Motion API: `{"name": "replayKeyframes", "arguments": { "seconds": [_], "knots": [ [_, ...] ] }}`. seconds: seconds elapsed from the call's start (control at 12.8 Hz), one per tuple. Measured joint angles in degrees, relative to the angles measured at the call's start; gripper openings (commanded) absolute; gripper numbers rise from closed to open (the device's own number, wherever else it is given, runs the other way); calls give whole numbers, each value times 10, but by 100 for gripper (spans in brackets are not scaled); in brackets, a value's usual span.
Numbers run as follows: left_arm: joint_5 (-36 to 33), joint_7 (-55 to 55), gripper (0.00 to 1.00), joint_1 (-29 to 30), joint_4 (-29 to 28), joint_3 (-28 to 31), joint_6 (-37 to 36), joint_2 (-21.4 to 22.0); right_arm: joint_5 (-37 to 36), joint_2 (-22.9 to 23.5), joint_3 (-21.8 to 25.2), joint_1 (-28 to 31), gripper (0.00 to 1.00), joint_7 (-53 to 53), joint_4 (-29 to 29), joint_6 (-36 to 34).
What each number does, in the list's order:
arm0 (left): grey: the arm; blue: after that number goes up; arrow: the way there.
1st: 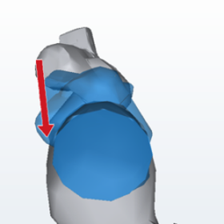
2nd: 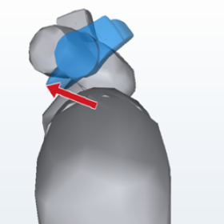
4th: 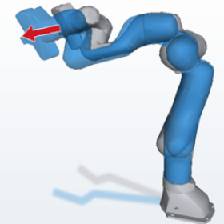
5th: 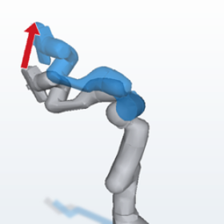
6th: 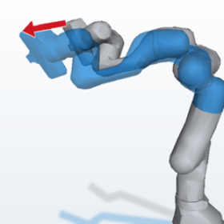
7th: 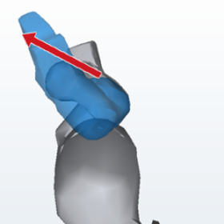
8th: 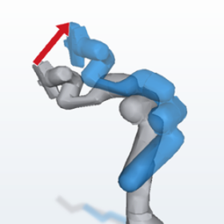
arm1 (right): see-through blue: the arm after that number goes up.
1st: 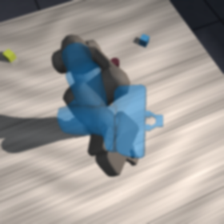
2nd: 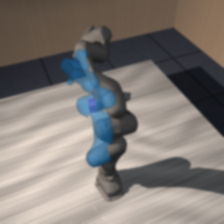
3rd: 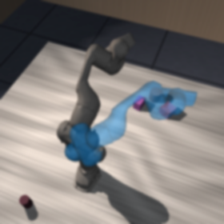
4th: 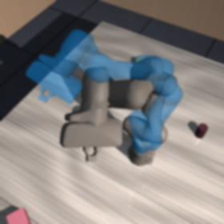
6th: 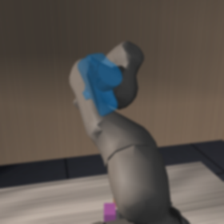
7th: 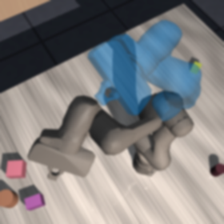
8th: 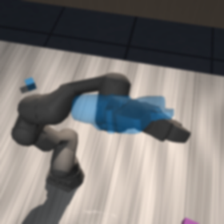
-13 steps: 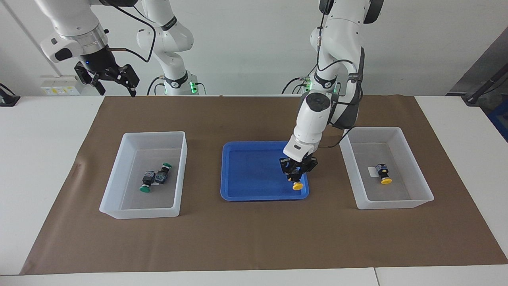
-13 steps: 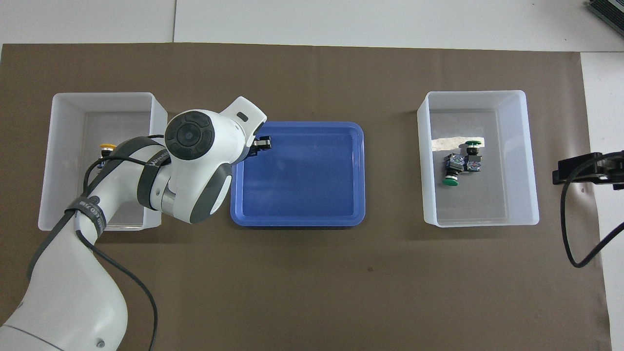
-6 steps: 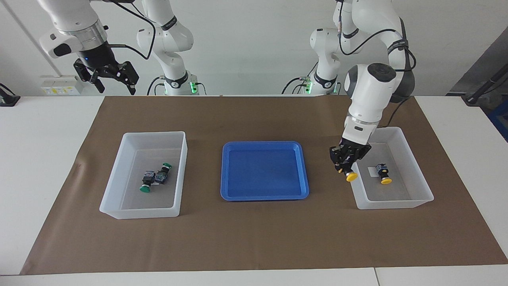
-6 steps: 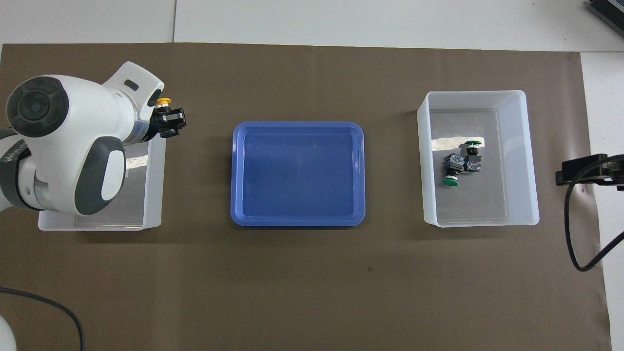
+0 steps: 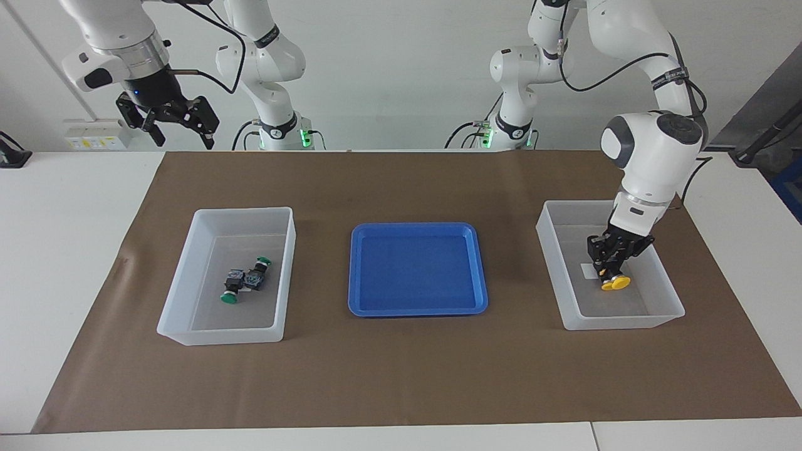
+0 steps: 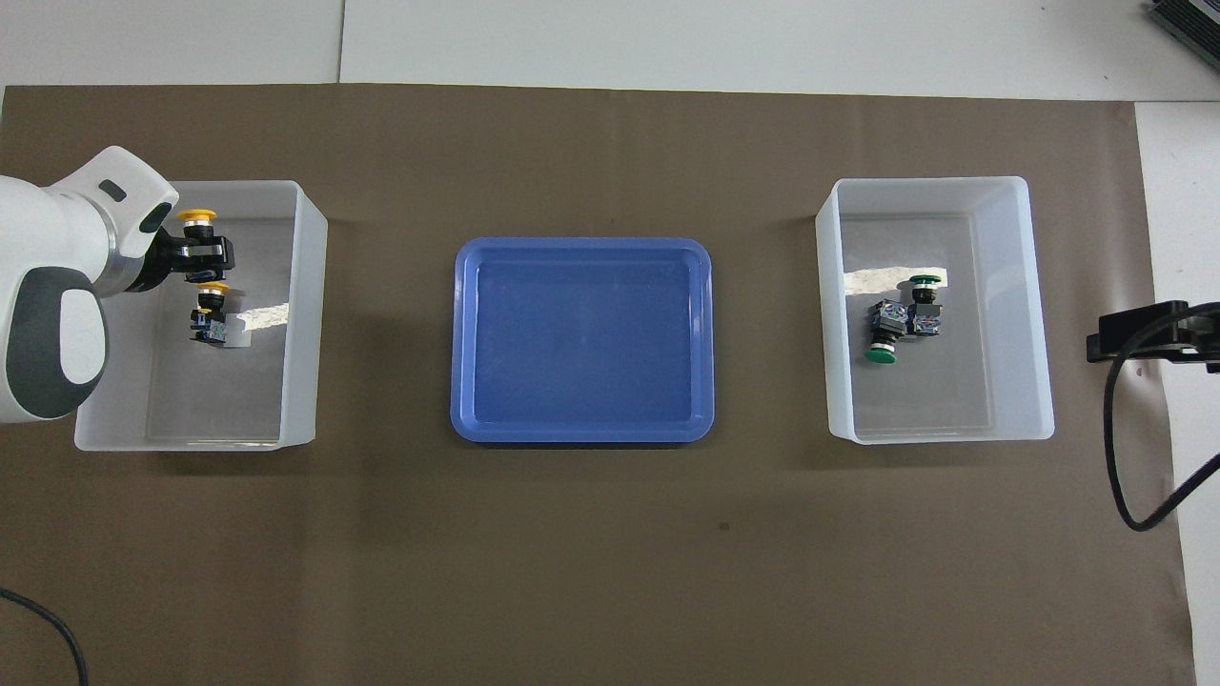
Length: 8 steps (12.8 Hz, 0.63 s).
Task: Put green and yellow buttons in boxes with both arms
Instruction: 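Carry the yellow button with the left gripper into the nearby clear box, then lower the yellow button beside the other one and open the left gripper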
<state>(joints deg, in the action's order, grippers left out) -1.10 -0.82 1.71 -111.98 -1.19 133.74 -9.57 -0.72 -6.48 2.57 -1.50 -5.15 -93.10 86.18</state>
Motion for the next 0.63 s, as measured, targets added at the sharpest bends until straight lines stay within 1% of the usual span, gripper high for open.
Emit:
{"name": "replayKeyframes", "arguments": {
  "seconds": [0.16,0.39,0.47,0.55,0.63],
  "knots": [
    [0,28,0,5,-36,-1,27,0,0,0,0,0,100,0,0,0],
    [0,36,0,5,-112,-5,96,-1,0,-2,0,0,100,0,0,0],
    [0,38,19,5,-127,-6,104,-1,0,-3,0,0,100,0,0,0],
    [0,39,77,5,-137,-7,106,-1,0,-3,0,0,100,0,0,0],
    [0,39,100,4,-142,-7,106,-1,0,-4,0,0,100,0,0,0]
  ]
}}
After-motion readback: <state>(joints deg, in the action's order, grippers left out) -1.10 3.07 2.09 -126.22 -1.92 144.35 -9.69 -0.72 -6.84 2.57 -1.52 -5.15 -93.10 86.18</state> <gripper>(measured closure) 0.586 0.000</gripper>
